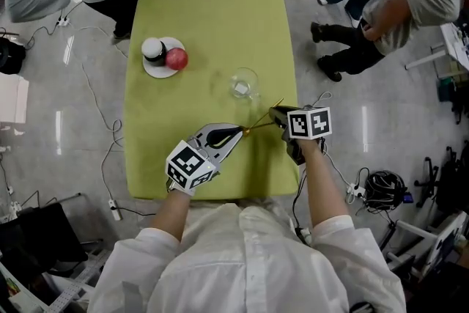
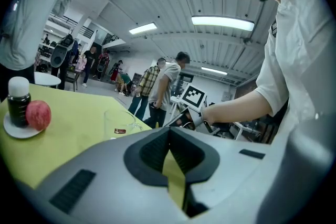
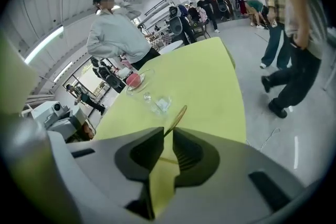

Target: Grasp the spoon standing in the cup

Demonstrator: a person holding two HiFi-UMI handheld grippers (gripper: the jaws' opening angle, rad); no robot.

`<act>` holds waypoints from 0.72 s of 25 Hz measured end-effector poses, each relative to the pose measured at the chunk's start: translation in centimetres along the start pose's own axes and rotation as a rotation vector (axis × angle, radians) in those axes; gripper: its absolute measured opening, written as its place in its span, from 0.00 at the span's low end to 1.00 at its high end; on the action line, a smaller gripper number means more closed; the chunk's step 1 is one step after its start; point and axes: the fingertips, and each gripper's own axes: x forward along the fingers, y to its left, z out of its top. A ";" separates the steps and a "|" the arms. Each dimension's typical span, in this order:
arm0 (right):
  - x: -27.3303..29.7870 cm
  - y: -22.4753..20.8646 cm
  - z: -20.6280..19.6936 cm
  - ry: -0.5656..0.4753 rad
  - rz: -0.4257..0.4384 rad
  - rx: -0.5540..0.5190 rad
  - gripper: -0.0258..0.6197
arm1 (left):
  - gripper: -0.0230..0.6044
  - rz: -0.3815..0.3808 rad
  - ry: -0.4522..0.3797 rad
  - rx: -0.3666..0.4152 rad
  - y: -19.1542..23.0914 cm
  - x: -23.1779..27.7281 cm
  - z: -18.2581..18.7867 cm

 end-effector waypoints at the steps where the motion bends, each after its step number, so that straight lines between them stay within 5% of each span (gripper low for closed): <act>1: 0.0 -0.2 0.0 0.010 -0.020 -0.015 0.12 | 0.04 0.000 -0.001 0.000 0.0 0.0 0.1; 18: 0.0 -1.4 0.0 0.107 -0.164 -0.167 0.18 | 0.04 -0.003 -0.006 0.001 0.2 0.2 0.5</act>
